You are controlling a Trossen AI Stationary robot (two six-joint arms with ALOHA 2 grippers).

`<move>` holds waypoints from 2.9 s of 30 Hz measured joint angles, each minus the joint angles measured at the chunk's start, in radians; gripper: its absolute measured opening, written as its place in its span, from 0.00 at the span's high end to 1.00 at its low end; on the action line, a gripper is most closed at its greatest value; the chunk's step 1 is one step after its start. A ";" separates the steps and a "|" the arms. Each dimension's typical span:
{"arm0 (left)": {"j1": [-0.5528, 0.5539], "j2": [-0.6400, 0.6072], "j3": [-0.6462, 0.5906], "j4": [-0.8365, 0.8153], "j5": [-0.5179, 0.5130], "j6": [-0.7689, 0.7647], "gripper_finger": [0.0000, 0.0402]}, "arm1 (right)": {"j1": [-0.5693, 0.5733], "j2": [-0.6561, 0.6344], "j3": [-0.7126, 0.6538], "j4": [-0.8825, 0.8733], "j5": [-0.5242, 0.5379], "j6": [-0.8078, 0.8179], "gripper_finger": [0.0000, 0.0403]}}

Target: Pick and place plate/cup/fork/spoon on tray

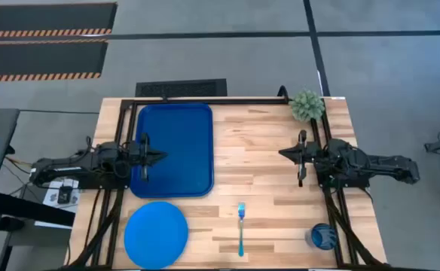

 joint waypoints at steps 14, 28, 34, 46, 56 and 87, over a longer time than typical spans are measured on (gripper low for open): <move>0.000 0.000 0.000 0.000 0.000 0.000 1.00 | 0.000 0.000 0.000 0.000 0.000 0.000 0.92; 0.000 0.000 0.000 0.000 0.000 0.000 1.00 | 0.000 0.000 0.000 0.008 0.000 0.000 0.92; 0.000 0.000 0.000 0.000 0.000 0.000 1.00 | 0.000 0.000 0.000 0.010 0.001 0.000 0.92; 0.000 0.000 0.000 0.000 0.000 0.000 1.00 | 0.000 0.000 0.000 0.012 0.001 0.000 0.92; 0.000 0.000 0.000 0.000 0.000 0.000 1.00 | 0.000 0.000 0.000 0.013 0.001 0.000 0.92; 0.007 0.175 0.000 0.028 -0.126 -0.258 1.00 | 0.000 0.000 0.000 0.014 0.000 0.000 0.92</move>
